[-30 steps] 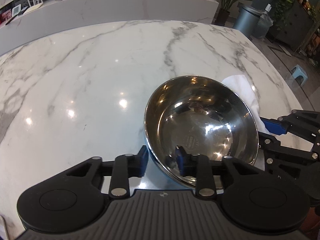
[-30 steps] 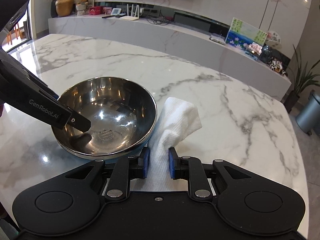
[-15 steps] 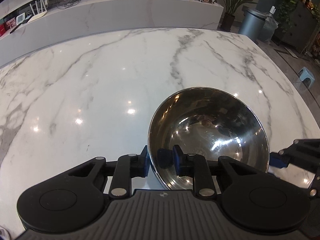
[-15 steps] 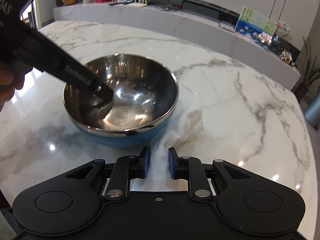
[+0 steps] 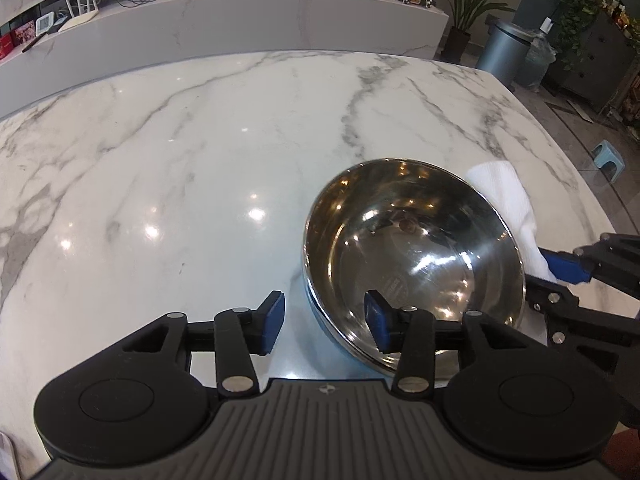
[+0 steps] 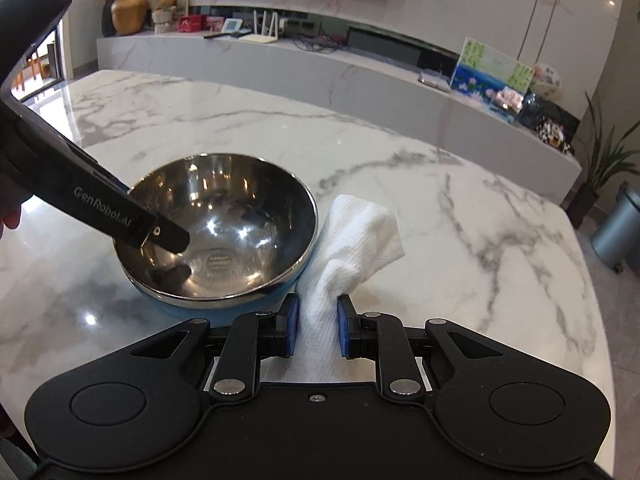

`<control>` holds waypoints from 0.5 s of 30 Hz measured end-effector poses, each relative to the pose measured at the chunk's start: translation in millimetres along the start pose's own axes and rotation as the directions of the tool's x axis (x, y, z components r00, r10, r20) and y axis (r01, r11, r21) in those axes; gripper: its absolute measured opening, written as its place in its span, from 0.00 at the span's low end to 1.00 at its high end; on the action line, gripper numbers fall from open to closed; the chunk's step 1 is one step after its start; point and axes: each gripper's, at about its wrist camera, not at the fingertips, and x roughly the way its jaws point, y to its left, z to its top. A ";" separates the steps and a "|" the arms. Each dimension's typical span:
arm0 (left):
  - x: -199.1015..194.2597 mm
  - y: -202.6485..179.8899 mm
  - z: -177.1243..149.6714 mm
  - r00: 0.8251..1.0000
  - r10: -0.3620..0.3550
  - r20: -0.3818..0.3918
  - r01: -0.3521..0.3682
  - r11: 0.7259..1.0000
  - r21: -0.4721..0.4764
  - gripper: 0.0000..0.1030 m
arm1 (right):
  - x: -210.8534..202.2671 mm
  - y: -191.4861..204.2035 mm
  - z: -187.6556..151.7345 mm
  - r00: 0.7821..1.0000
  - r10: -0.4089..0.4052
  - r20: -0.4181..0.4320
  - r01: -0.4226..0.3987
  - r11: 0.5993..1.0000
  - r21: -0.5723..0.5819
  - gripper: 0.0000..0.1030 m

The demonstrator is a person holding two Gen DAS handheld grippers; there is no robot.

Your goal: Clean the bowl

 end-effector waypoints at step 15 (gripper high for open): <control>-3.3 -1.8 2.6 0.998 0.016 0.059 -0.018 0.999 0.027 0.43 | 23.9 -15.3 -5.8 0.995 -0.043 -0.094 0.052 0.994 0.097 0.18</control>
